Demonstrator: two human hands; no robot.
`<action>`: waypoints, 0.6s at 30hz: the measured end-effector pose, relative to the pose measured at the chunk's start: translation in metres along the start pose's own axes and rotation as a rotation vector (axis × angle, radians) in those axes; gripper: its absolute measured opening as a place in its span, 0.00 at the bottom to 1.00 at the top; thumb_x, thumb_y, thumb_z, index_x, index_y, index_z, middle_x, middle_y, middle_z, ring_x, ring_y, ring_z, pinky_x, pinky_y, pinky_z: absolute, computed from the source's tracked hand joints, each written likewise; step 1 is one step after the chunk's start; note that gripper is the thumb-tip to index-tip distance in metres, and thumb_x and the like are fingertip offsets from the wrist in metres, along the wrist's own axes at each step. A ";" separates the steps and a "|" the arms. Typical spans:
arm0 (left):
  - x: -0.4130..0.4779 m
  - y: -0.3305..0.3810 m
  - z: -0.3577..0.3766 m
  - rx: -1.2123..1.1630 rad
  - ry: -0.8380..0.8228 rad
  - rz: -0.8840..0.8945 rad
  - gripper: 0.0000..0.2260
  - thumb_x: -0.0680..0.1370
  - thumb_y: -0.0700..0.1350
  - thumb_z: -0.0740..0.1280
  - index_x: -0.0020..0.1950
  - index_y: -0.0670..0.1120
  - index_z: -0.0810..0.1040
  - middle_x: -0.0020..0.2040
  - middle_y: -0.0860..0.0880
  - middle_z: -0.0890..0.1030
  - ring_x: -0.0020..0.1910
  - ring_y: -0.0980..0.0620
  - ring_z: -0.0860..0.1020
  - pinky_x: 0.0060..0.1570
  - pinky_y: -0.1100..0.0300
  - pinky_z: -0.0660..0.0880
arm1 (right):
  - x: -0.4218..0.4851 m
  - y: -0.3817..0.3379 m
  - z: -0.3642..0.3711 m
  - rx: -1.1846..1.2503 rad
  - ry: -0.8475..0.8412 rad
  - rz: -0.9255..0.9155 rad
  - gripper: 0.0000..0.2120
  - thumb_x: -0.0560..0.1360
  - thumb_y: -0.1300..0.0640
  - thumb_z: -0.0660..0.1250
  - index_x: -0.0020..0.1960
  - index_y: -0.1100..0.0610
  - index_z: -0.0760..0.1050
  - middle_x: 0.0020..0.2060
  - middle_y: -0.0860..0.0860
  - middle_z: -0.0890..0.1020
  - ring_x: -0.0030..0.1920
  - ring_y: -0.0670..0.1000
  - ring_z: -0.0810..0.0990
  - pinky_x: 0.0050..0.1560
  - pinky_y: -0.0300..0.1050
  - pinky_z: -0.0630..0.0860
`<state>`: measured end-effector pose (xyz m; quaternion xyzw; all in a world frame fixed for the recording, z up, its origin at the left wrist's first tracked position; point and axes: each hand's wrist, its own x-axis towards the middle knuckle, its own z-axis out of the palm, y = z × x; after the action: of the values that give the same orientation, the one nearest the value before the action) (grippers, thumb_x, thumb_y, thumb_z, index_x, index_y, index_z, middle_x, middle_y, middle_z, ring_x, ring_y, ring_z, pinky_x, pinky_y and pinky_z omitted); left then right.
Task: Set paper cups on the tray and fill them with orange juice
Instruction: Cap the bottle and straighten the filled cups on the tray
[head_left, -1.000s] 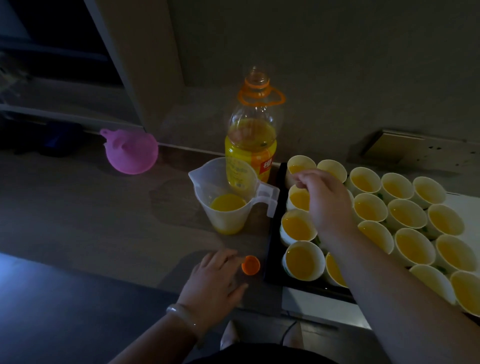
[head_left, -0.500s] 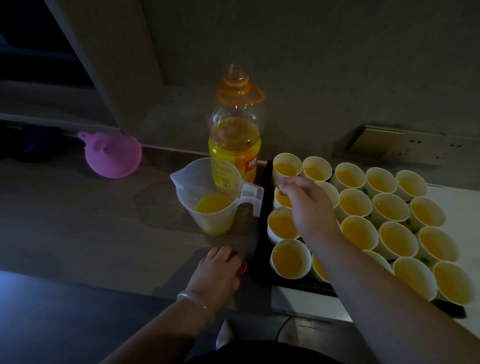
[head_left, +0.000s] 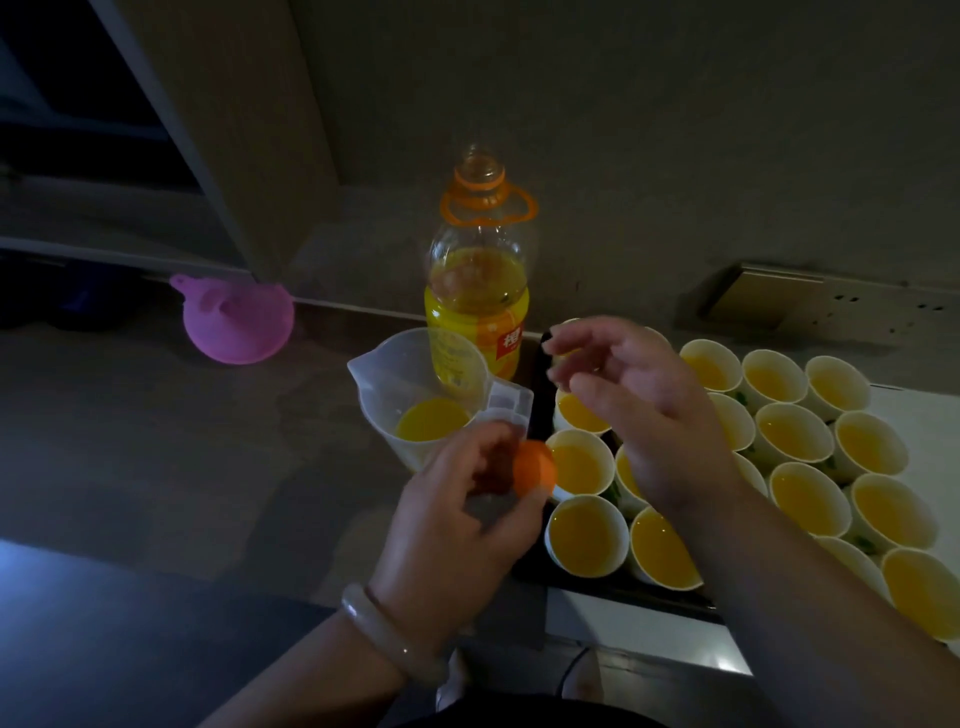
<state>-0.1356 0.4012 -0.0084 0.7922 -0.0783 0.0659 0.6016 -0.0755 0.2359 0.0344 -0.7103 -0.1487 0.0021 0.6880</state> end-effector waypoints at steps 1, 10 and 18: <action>0.006 0.011 0.000 -0.032 0.017 0.011 0.17 0.70 0.53 0.71 0.58 0.55 0.75 0.51 0.53 0.81 0.51 0.51 0.81 0.50 0.60 0.78 | 0.000 -0.003 -0.001 0.045 -0.069 -0.012 0.17 0.69 0.52 0.67 0.57 0.54 0.78 0.52 0.58 0.80 0.51 0.53 0.78 0.51 0.44 0.76; 0.045 0.058 -0.010 0.230 0.129 0.283 0.17 0.71 0.51 0.69 0.59 0.55 0.71 0.53 0.58 0.77 0.53 0.62 0.76 0.48 0.74 0.71 | 0.010 -0.022 0.000 0.385 -0.152 0.057 0.21 0.68 0.50 0.75 0.59 0.56 0.80 0.51 0.59 0.83 0.52 0.59 0.82 0.49 0.48 0.79; 0.085 0.053 -0.030 0.297 0.205 0.387 0.17 0.73 0.49 0.69 0.61 0.52 0.72 0.55 0.55 0.75 0.55 0.57 0.75 0.52 0.65 0.74 | 0.043 -0.037 -0.001 0.332 -0.001 0.059 0.16 0.66 0.58 0.75 0.53 0.51 0.81 0.46 0.52 0.85 0.47 0.51 0.83 0.43 0.40 0.78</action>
<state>-0.0636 0.4118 0.0668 0.8312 -0.1566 0.2703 0.4599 -0.0416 0.2449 0.0796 -0.5910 -0.1259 0.0474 0.7953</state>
